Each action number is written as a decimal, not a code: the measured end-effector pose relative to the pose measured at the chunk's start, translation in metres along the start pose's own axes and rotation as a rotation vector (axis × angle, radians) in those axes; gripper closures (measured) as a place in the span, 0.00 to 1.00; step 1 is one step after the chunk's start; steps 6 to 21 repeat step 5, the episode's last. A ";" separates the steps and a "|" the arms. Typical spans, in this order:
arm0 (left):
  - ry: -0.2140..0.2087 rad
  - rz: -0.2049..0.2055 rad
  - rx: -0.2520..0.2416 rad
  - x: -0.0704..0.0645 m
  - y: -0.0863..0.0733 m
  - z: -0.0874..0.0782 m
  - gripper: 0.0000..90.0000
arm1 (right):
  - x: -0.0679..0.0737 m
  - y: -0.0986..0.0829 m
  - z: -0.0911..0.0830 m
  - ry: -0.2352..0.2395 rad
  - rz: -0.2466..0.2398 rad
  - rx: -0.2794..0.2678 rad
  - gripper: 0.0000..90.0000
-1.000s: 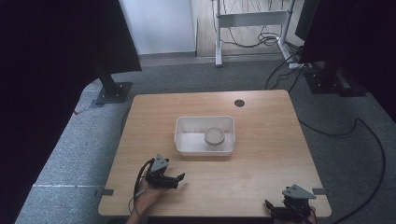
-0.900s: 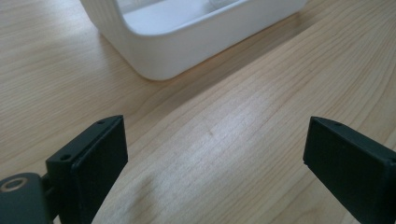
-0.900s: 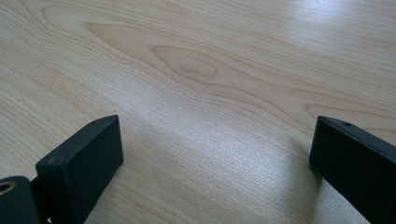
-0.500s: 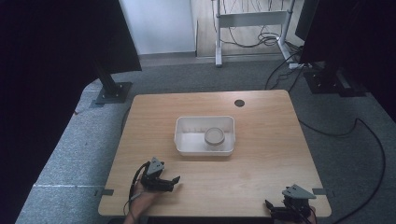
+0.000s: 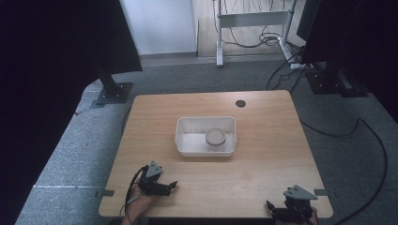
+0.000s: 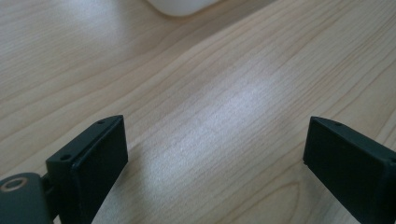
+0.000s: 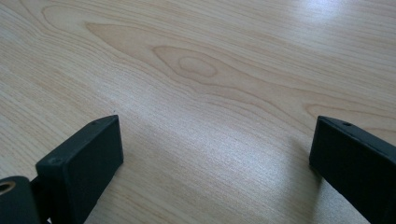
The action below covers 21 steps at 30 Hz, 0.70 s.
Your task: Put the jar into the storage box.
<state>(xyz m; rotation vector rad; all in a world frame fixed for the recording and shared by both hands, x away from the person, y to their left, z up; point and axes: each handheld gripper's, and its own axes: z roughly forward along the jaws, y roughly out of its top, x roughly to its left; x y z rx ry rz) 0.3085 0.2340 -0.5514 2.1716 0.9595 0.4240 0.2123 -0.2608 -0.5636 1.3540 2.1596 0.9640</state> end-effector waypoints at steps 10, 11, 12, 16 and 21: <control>0.001 -0.006 0.016 0.001 -0.001 0.000 0.08 | 0.000 0.000 0.000 0.000 0.000 0.000 0.03; 0.001 -0.006 0.016 0.001 -0.001 0.000 0.08 | 0.000 0.000 0.000 0.000 0.000 0.000 0.03; 0.001 -0.006 0.016 0.001 -0.001 0.000 0.08 | 0.000 0.000 0.000 0.000 0.000 0.000 0.03; 0.001 -0.006 0.016 0.001 -0.001 0.000 0.08 | 0.000 0.000 0.000 0.000 0.000 0.000 0.03; 0.001 -0.006 0.016 0.001 -0.001 0.000 0.08 | 0.000 0.000 0.000 0.000 0.000 0.000 0.03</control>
